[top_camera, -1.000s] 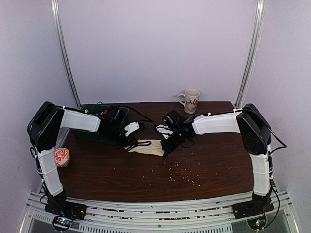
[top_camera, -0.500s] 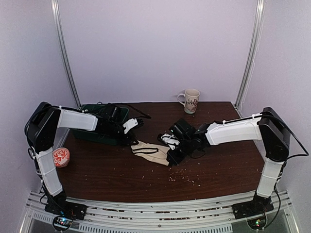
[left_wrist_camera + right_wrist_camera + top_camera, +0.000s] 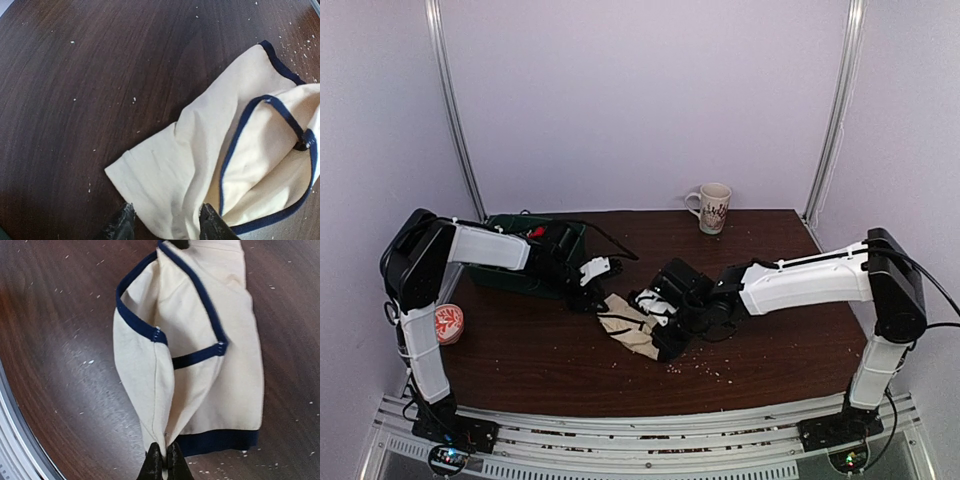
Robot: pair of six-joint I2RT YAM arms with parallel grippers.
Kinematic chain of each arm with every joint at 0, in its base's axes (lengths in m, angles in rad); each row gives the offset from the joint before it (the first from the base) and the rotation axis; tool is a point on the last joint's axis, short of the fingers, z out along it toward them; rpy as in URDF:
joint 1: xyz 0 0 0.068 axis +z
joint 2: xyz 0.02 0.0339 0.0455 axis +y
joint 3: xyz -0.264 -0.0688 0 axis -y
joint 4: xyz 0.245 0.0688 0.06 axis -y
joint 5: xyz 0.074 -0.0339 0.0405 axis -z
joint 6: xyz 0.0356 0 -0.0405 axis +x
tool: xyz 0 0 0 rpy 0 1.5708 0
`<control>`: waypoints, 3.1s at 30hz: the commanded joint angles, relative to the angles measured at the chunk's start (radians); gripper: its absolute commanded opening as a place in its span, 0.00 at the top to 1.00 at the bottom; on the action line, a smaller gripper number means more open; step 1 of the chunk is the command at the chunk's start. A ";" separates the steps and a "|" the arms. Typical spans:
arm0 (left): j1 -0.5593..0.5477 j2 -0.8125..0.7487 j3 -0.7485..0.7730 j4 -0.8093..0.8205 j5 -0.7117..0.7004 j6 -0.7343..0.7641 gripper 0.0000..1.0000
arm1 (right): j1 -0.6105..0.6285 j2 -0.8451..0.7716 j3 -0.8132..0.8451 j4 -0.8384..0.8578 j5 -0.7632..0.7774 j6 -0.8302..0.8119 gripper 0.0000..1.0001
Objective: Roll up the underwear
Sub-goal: Fold the underwear at the center of the board, then adjust the underwear at the center of the board.
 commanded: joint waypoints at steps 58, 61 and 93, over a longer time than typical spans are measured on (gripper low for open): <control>0.043 -0.126 -0.084 0.206 -0.084 -0.128 0.36 | -0.202 0.258 0.224 0.078 0.363 -0.077 0.51; 0.045 -0.126 -0.093 0.236 -0.139 -0.147 0.31 | -0.200 0.191 0.195 0.098 0.352 -0.070 0.45; -0.087 0.026 -0.019 -0.012 -0.446 0.097 0.47 | -0.129 -0.437 -0.307 0.234 0.443 0.041 0.00</control>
